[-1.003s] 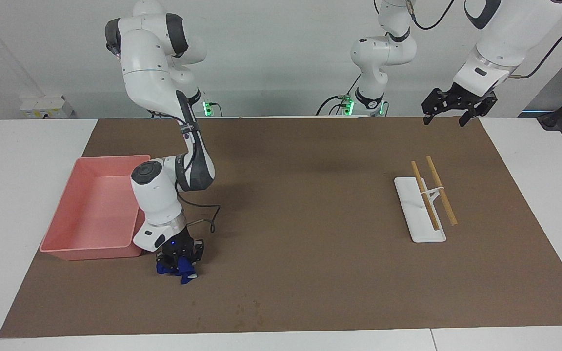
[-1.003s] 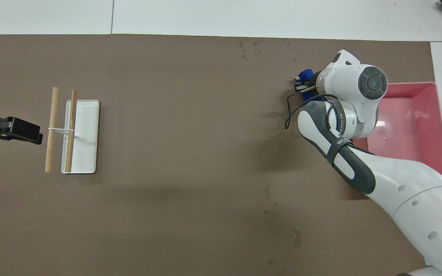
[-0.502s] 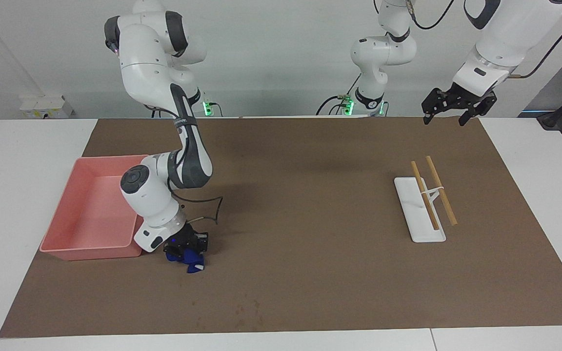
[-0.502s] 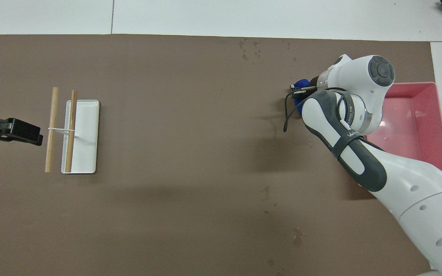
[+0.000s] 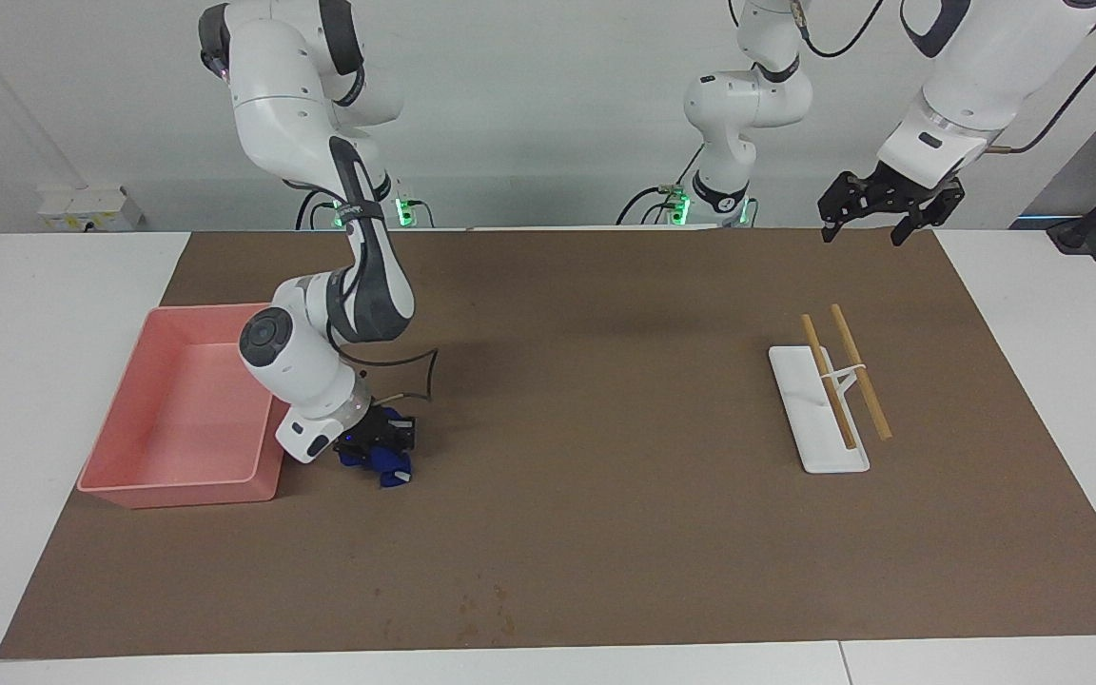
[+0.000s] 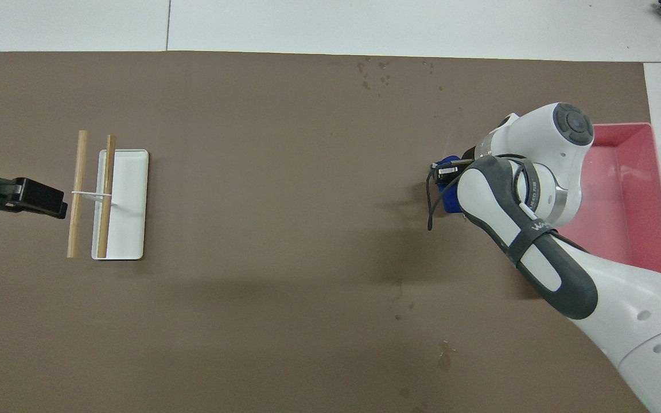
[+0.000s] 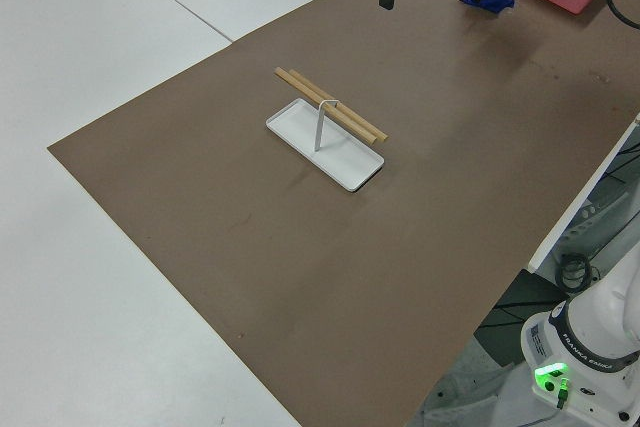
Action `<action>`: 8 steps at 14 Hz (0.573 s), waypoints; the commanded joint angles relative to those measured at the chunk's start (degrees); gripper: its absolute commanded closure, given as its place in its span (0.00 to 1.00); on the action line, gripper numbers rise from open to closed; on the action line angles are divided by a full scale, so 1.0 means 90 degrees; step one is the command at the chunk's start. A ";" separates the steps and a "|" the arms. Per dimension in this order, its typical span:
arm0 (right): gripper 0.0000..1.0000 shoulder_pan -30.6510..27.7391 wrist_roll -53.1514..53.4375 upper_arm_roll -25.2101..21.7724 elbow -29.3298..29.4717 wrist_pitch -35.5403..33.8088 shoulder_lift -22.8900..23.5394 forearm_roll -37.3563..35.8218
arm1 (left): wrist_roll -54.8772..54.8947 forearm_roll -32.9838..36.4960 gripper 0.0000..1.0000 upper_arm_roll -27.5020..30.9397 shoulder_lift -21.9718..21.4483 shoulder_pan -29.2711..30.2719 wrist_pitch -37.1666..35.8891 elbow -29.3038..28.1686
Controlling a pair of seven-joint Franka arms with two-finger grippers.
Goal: Wipe water with towel using both arms
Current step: 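Carry the blue cloth with the right gripper toward the pink bin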
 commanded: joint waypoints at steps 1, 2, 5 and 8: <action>1.00 -0.0233 -0.0209 0.0079 -0.1356 -0.0086 -0.0721 0.0080 | 0.0060 0.0084 0.00 0.0018 -0.0186 -0.0012 -0.0041 -0.0187; 1.00 -0.0350 -0.0355 0.0079 -0.1639 -0.0086 -0.0926 0.0070 | 0.0060 0.0084 0.00 0.0018 -0.0186 -0.0012 -0.0041 -0.0177; 1.00 -0.0488 -0.0474 0.0079 -0.2149 -0.0086 -0.1308 0.0080 | 0.0060 0.0084 0.00 0.0018 -0.0186 -0.0012 -0.0041 -0.0177; 1.00 -0.0449 -0.0367 0.0079 -0.2092 -0.0066 -0.1367 0.0080 | 0.0060 0.0084 0.00 0.0018 -0.0186 -0.0012 -0.0041 -0.0187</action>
